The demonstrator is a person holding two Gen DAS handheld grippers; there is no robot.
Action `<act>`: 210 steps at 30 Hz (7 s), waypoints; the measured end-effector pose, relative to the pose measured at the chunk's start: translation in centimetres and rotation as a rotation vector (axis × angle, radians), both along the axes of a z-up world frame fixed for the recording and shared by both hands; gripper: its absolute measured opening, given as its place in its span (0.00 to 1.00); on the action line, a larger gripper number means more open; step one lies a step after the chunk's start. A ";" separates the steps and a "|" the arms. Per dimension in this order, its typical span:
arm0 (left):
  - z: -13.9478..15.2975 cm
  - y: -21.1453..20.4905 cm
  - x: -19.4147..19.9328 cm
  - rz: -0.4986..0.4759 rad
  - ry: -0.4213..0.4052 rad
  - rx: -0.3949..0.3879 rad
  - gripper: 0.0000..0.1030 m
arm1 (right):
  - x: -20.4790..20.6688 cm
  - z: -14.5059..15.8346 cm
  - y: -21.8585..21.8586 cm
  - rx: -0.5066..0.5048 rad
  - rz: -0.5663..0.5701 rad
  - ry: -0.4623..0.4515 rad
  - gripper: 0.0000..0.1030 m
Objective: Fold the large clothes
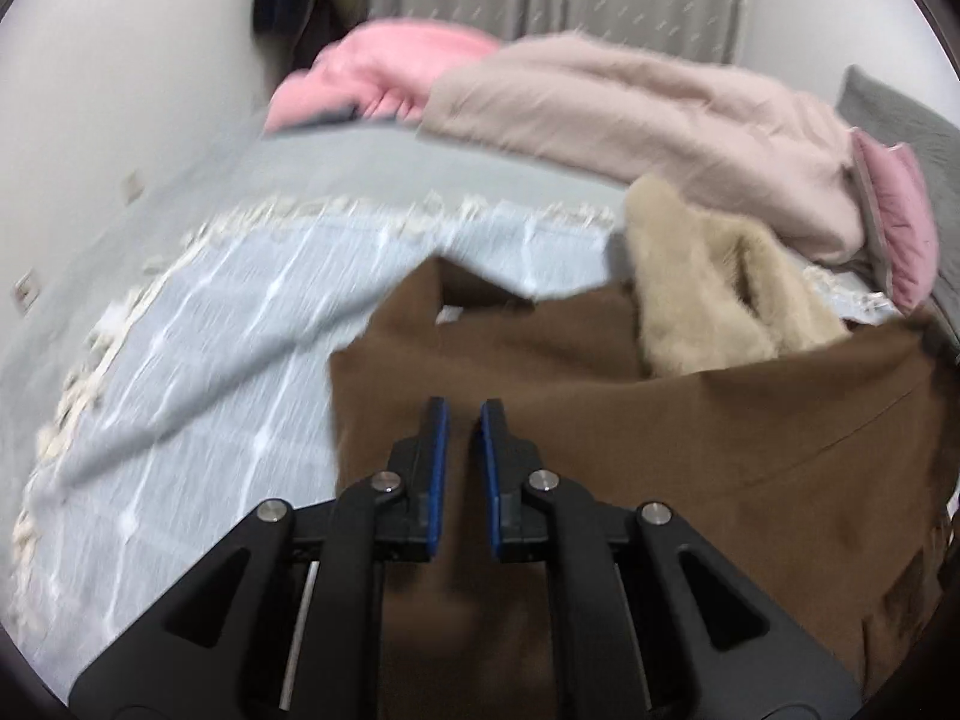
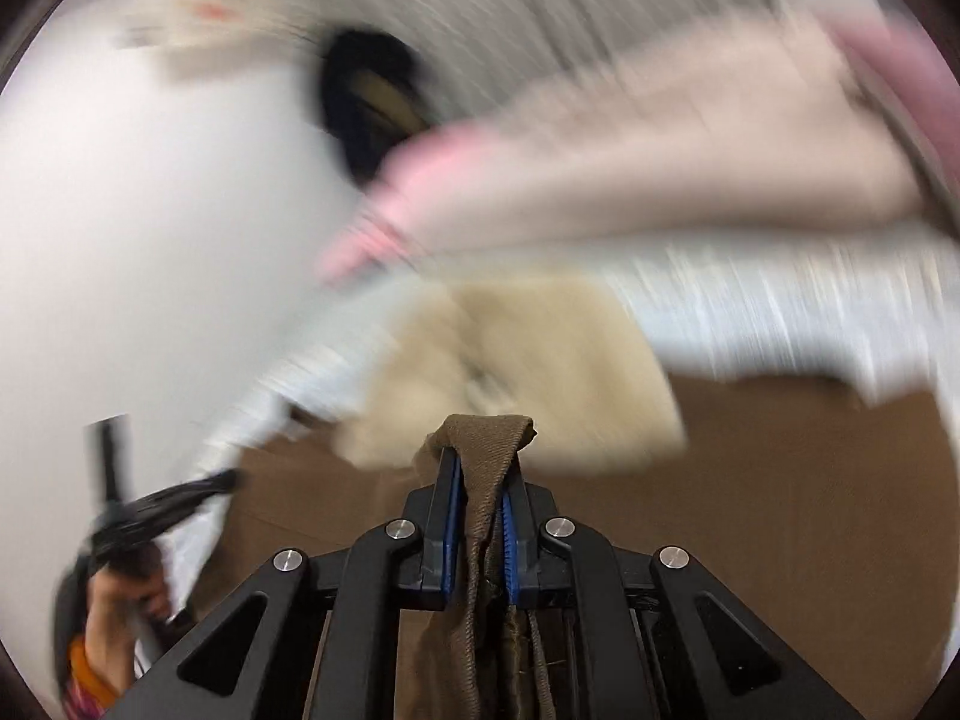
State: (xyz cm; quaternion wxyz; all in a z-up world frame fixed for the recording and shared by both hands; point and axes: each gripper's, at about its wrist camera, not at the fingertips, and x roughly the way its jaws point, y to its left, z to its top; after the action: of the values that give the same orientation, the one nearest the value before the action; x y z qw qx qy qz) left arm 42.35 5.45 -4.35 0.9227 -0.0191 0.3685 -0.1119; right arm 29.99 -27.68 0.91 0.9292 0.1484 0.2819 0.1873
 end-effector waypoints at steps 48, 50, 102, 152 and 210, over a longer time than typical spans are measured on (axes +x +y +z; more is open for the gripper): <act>6.6 8.1 -27.4 -0.060 0.241 -0.051 0.81 | -31.1 3.1 -3.7 -0.337 -0.225 0.276 0.76; 6.5 8.3 -29.1 -0.049 0.234 -0.027 0.81 | -33.1 2.9 -3.6 -0.347 -0.223 0.275 0.76; -5.0 14.0 -38.6 -0.078 0.495 -0.253 0.97 | -44.9 -8.5 -15.3 0.221 -0.370 0.592 0.76; 21.9 21.5 -50.1 -0.375 -0.192 -0.848 0.13 | -59.4 18.8 -16.7 0.688 -0.068 -0.326 0.10; 7.0 8.2 -23.7 0.026 -0.076 -0.366 0.08 | -28.2 3.6 -10.6 -0.154 -0.602 0.056 0.05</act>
State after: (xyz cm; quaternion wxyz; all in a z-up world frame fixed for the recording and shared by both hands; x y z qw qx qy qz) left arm 18.69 13.64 2.68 0.9185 -0.1873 0.3065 -0.1656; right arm 1.79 -38.27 4.47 0.9433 0.1593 0.2642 -0.1223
